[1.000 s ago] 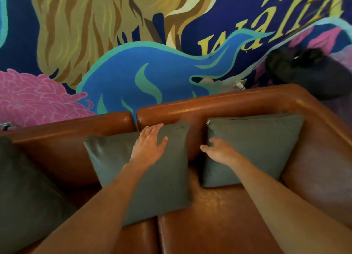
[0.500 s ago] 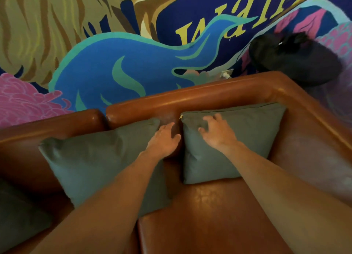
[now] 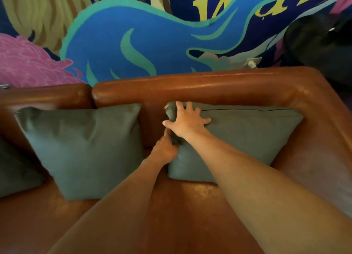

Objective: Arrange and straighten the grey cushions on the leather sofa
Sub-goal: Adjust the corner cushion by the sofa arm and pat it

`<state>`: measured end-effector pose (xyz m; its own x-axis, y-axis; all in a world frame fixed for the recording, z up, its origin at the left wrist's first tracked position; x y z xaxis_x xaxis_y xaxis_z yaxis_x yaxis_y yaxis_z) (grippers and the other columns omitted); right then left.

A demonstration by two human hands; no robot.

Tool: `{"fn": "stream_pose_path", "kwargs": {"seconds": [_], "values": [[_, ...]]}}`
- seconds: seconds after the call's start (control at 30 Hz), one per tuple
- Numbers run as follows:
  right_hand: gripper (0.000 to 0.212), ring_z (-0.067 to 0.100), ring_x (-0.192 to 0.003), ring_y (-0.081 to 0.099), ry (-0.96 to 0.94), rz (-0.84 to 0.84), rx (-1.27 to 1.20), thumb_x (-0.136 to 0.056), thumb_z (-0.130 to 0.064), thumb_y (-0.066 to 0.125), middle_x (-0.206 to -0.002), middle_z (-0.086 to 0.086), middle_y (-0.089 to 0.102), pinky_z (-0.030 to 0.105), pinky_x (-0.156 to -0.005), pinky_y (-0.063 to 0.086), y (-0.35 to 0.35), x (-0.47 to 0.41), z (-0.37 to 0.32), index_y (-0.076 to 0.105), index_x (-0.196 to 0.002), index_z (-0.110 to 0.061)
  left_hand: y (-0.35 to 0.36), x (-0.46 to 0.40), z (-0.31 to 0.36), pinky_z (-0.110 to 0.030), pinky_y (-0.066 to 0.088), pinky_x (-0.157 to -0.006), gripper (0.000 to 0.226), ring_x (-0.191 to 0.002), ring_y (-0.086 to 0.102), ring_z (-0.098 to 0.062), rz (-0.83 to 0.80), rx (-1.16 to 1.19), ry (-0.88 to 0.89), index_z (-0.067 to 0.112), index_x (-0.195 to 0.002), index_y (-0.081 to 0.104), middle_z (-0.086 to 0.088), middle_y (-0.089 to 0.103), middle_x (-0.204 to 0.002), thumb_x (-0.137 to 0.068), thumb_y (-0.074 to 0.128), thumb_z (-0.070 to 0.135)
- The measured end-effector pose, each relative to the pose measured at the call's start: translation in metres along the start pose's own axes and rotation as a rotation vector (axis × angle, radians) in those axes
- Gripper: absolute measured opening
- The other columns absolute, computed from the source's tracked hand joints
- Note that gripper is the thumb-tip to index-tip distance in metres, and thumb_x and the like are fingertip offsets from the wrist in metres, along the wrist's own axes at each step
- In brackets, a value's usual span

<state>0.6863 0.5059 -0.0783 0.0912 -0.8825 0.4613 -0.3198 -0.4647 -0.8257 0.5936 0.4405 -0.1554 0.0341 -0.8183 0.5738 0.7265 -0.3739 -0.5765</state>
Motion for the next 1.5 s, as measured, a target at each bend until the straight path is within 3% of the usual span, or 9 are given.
{"fn": "stream_pose_path", "kwargs": {"seconds": [0.27,0.43,0.63,0.9,1.0,1.1,1.27,1.33,1.5], "values": [[0.057,0.043,-0.147,0.028,0.019,0.021,0.027,-0.107,-0.042,0.052,-0.159,0.007,0.034,0.087,-0.104,0.029,0.0,-0.01,0.007,0.037,-0.159,-0.025,0.011,0.0,0.002,-0.053,0.047,-0.105,0.091,-0.126,0.058,-0.039,0.022,0.035,-0.055,0.041,-0.161,-0.011,-0.014,0.057,-0.146,-0.098,0.054,0.043],[0.043,0.043,-0.145,0.03,-0.001,0.029,-0.014,-0.111,-0.038,0.044,-0.156,0.007,0.04,0.087,-0.104,0.03,-0.003,-0.009,0.02,0.046,-0.153,-0.027,0.031,0.005,-0.019,-0.048,0.033,-0.118,0.074,-0.146,0.038,-0.038,-0.03,0.077,-0.182,0.032,-0.164,0.009,-0.011,0.039,-0.162,-0.102,0.037,0.062],[0.037,0.042,-0.14,0.035,-0.025,0.1,-0.019,-0.112,-0.034,0.044,-0.147,0.007,0.048,0.083,-0.105,0.033,-0.023,-0.008,0.035,0.05,-0.147,-0.025,0.045,0.009,-0.042,-0.042,0.029,-0.117,0.062,-0.146,0.037,-0.036,-0.099,-0.01,-0.166,0.026,-0.158,0.037,-0.009,0.042,-0.16,-0.106,0.028,0.058],[0.027,0.03,-0.113,0.057,-0.147,0.249,-0.234,-0.108,-0.045,0.049,-0.114,0.005,0.063,0.044,-0.092,0.047,-0.098,0.011,0.055,0.056,-0.103,-0.02,0.034,0.012,-0.068,-0.057,0.043,-0.11,0.07,-0.142,0.039,-0.042,0.003,0.206,-0.33,0.024,-0.158,0.034,-0.015,0.039,-0.159,-0.103,0.024,0.066],[0.04,0.028,-0.11,0.06,-0.157,0.315,-0.354,-0.109,-0.041,0.051,-0.117,0.011,0.067,0.043,-0.095,0.048,-0.13,0.03,0.059,0.064,-0.117,-0.005,0.014,0.015,-0.081,-0.061,0.04,-0.109,0.08,-0.144,0.036,-0.043,0.087,0.311,-0.392,0.026,-0.16,0.029,-0.014,0.034,-0.162,-0.097,0.022,0.076],[0.042,0.027,-0.114,0.061,-0.13,0.37,-0.503,-0.108,-0.041,0.053,-0.122,0.011,0.068,0.041,-0.098,0.048,-0.151,0.047,0.073,0.066,-0.124,-0.005,-0.002,0.021,-0.088,-0.071,0.037,-0.107,0.089,-0.145,0.035,-0.044,0.132,0.506,-0.461,0.035,-0.161,0.023,-0.01,0.029,-0.165,-0.088,0.027,0.086],[0.041,0.019,-0.123,0.058,-0.057,0.432,-0.72,-0.105,-0.048,0.055,-0.129,-0.002,0.065,0.038,-0.106,0.047,-0.164,0.069,0.102,0.066,-0.133,-0.019,-0.048,0.024,-0.057,-0.049,0.062,-0.083,0.071,-0.128,0.053,-0.034,0.273,0.744,-0.292,0.025,-0.152,0.044,-0.008,0.046,-0.15,-0.095,0.053,0.066],[0.043,0.018,-0.126,0.059,-0.018,0.456,-0.825,-0.105,-0.048,0.056,-0.134,-0.002,0.066,0.04,-0.111,0.047,-0.172,0.076,0.113,0.064,-0.138,-0.023,-0.076,0.027,-0.041,-0.047,0.061,-0.086,0.068,-0.125,0.055,-0.032,0.388,0.723,-0.221,0.026,-0.146,0.051,-0.008,0.053,-0.143,-0.092,0.059,0.066],[0.045,0.011,-0.122,0.053,0.086,0.52,-1.04,-0.109,-0.04,0.054,-0.13,-0.009,0.06,0.035,-0.103,0.042,-0.178,0.099,0.151,0.055,-0.151,-0.024,-0.14,0.025,0.008,-0.052,0.051,-0.104,0.076,-0.123,0.056,-0.028,0.542,0.742,-0.006,0.036,-0.137,0.054,-0.002,0.057,-0.138,-0.072,0.064,0.076]]}}
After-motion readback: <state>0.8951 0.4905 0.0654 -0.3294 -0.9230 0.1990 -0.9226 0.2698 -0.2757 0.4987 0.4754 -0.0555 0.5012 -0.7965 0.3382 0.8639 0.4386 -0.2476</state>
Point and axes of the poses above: each hand's wrist, its own x-axis away from the middle knuckle, its own y-axis out of the palm, z = x × y, the point moved 7 cm from there along -x, towards the middle knuckle
